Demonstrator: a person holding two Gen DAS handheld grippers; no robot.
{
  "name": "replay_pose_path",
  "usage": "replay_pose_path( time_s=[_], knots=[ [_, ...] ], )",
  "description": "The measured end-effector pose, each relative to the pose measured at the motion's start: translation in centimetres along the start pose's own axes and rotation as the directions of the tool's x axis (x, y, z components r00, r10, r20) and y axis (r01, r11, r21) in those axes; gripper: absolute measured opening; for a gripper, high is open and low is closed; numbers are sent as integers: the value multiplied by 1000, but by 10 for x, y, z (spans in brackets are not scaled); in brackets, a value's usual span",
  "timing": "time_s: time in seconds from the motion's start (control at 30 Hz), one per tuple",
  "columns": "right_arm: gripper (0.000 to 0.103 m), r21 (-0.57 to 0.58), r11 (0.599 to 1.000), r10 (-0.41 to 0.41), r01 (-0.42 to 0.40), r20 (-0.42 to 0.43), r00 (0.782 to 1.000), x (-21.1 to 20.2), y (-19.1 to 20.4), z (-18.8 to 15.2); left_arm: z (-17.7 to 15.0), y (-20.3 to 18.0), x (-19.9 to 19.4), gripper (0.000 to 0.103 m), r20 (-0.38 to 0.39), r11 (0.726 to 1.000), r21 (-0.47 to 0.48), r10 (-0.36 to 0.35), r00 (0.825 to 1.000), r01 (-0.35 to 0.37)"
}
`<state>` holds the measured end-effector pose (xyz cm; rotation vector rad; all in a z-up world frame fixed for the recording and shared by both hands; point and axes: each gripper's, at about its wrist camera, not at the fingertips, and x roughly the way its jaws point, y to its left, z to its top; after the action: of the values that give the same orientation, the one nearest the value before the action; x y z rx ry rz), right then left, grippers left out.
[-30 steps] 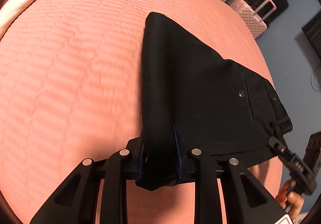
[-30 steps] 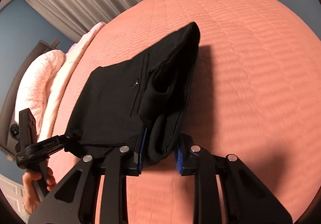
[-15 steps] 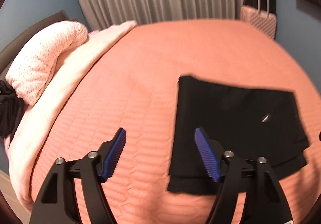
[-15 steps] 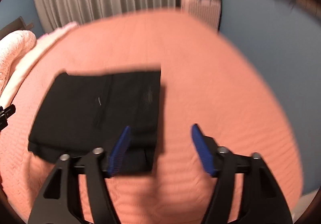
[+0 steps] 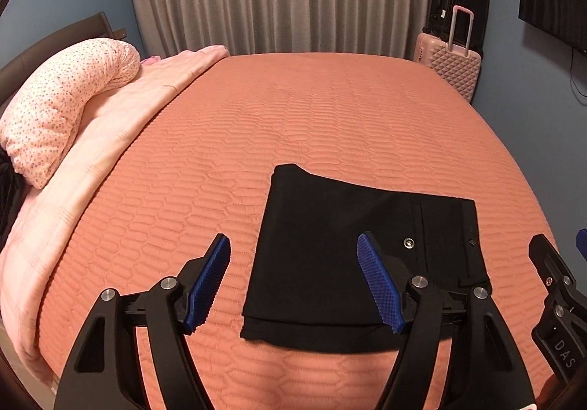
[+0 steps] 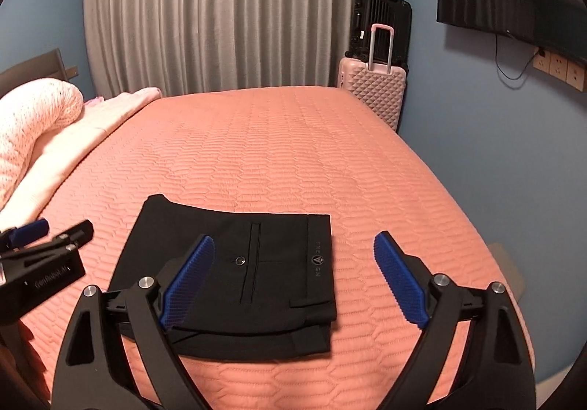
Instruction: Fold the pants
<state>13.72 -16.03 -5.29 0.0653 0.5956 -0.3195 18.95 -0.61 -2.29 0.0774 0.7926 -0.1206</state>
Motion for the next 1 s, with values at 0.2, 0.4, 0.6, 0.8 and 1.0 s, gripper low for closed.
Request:
replay_pose_path(
  time_s=[0.2,0.4,0.6,0.8,1.0],
  knots=[
    [87,11,1000,-2,2,-3,1000,-9,-1,-3,-14,-14,-10,70,-11,999,53,-6,1000,7],
    [87,3,1000,-5,5,-6,1000,-9,0,-9,-22,-22,-9,70,-18,998,65,-8,1000,9],
    [87,1,1000,-7,7,-20,1000,-4,1,-15,-25,-23,-4,80,-21,998,62,3,1000,-2],
    [87,-16,1000,-5,5,-27,1000,1,5,-20,-25,-20,-1,87,-13,998,56,28,1000,-27],
    [87,-19,1000,-7,6,-25,1000,4,6,-19,-23,-22,6,87,-24,991,100,92,995,-89]
  ],
)
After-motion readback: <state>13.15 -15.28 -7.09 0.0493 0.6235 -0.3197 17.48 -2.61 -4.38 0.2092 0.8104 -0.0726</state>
